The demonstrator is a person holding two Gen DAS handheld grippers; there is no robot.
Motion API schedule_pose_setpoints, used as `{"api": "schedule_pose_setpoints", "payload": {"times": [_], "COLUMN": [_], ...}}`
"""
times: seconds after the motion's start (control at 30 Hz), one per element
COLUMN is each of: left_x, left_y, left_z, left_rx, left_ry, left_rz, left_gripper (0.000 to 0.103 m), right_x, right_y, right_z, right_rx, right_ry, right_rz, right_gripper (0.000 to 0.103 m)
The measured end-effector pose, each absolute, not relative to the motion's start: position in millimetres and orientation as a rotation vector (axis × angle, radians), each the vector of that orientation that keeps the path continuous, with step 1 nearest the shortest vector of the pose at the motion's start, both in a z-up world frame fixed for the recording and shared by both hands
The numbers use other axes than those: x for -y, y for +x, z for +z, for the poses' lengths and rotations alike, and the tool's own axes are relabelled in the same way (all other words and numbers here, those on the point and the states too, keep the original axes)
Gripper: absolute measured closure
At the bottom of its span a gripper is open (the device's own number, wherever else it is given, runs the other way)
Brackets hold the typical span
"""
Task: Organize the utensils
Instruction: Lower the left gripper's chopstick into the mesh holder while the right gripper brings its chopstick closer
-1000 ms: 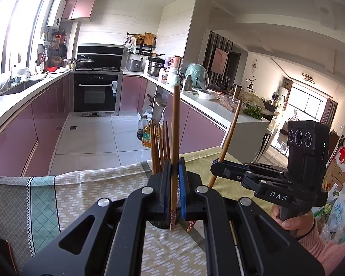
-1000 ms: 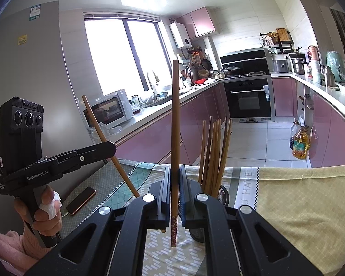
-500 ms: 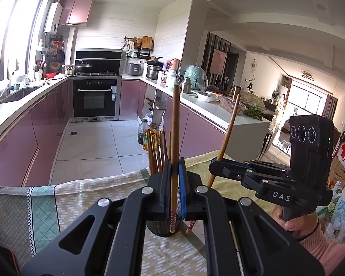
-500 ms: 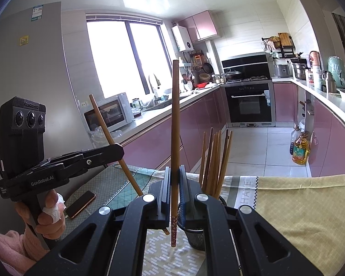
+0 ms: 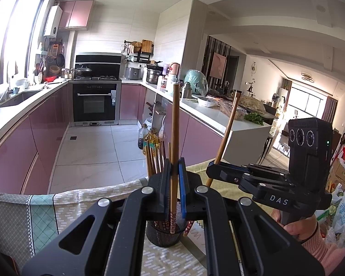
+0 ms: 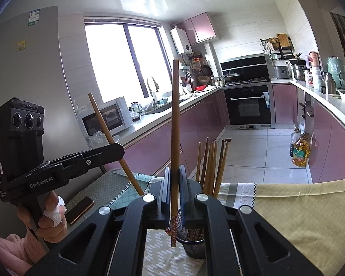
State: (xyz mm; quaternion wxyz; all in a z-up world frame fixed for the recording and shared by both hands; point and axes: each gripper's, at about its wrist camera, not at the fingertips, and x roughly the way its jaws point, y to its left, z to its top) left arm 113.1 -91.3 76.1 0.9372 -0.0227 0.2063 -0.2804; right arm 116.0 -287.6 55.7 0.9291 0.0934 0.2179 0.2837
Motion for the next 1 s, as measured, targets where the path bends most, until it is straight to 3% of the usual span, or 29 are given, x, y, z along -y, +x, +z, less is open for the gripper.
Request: {"api": "schedule_pose_setpoints", "payload": {"times": [1.0], "left_x": [106], "left_y": [139], "left_z": [70], "left_rx": [-0.477], "left_ry": [-0.037], "left_rz": [-0.535], "left_gripper": [0.096], "right_x": [286], "right_y": [135], "right_z": [53], "right_rx": [-0.458], "right_ry": [0.205], "right_rz": [0.539], "right_gripper": [0.097]}}
